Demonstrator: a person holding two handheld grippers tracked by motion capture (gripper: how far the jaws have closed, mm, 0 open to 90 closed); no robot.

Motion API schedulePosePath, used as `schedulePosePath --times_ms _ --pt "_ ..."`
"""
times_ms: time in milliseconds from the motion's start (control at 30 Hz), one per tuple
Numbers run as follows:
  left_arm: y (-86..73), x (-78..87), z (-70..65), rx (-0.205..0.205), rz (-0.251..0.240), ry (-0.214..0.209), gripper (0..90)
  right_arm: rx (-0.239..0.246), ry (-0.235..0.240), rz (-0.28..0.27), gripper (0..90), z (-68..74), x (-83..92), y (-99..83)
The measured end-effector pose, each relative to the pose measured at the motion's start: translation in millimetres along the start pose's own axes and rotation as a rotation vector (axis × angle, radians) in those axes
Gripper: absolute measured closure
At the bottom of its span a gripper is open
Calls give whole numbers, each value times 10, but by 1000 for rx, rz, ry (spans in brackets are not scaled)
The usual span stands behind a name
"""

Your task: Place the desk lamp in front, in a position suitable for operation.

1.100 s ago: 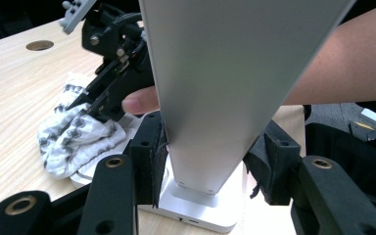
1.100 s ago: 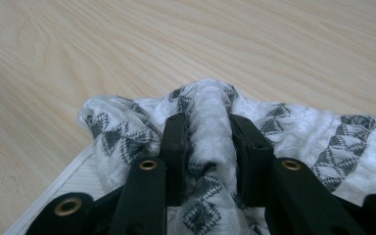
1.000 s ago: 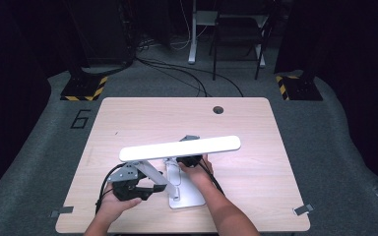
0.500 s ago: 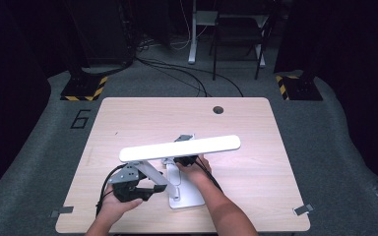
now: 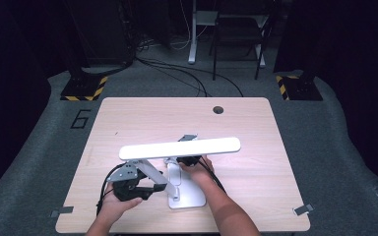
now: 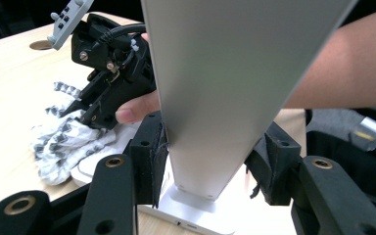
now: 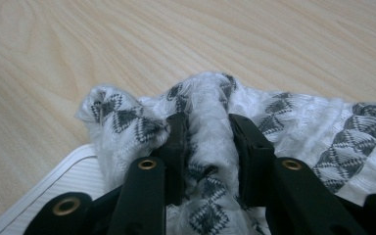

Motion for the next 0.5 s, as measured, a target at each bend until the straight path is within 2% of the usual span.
schedulePosePath --times_ms 67,167,267,367,500 --pt "2 -11 9 7 -11 -5 522 -9 -1 -11 689 0 -7 1" --pt "12 -35 19 22 -25 -44 509 -13 0 -17 689 12 -13 3" --pt "23 -59 17 16 -34 -53 505 -21 4 -25 689 33 -24 7" --pt "23 -60 21 17 -33 -57 503 -20 3 -21 689 40 -24 7" --pt "21 -65 12 32 -42 -43 509 -15 4 -18 689 37 -22 7"
Point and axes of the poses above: each handheld gripper's, and its own axes: x roughly backward along the jaws, y roughly out of its top, z roughly to its left, the point moved 5 cm from there along -x, roughly forward along the jaws, and after that the axes turned 11 degrees about -x, right-handed, at the moved point
